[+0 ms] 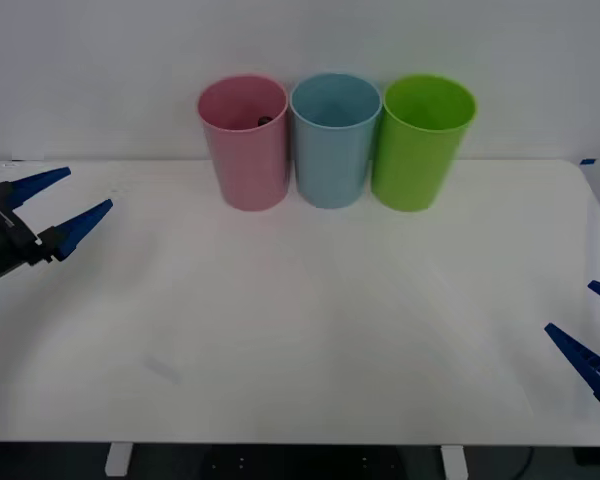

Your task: Grasp the object on the table and drop it into the matching bin: aluminum can to the light blue bin, PET bottle to the pink bin.

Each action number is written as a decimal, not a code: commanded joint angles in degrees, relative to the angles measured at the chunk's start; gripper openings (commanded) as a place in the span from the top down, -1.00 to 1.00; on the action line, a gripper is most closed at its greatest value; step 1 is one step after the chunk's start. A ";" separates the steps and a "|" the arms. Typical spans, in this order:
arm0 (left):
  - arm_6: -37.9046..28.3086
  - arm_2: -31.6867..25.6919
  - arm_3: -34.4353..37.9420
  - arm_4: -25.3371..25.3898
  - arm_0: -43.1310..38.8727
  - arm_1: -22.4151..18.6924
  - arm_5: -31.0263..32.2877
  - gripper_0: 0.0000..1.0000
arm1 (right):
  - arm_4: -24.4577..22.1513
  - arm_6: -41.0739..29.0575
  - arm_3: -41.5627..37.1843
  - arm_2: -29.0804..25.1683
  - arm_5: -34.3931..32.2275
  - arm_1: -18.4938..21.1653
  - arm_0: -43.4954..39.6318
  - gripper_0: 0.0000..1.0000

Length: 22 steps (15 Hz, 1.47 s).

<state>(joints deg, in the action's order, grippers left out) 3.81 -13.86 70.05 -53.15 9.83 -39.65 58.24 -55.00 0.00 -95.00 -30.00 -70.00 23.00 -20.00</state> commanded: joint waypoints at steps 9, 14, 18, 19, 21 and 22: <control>2.52 -10.22 9.05 2.88 -19.85 -1.22 6.19 -1.00 | 0.00 0.00 0.00 0.00 0.00 0.00 0.00 -1.00; 2.34 -12.68 13.09 5.96 -27.67 -1.40 6.98 -1.00 | 0.00 0.00 0.00 0.00 0.00 0.00 0.00 -1.00; 2.52 -12.68 13.27 6.84 -29.78 -1.40 7.94 -1.00 | 0.00 0.00 0.00 0.00 0.00 0.00 0.00 -1.00; 2.34 -12.68 13.27 6.84 -29.87 -1.40 8.21 -1.00 | 0.00 0.00 0.00 0.00 0.00 0.00 0.00 -1.00; 2.26 -12.68 13.27 6.84 -29.95 -1.40 8.47 -1.00 | 0.00 0.00 0.00 0.00 0.00 0.00 0.00 -1.00; 2.08 -12.68 13.27 6.84 -30.13 -1.40 8.47 -1.00 | 0.00 0.00 0.00 0.00 0.00 0.00 0.00 -1.00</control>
<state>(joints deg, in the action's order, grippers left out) 6.01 -26.56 83.34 -46.32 -20.18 -41.05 66.71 -55.00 0.00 -95.00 -30.00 -70.00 23.00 -20.00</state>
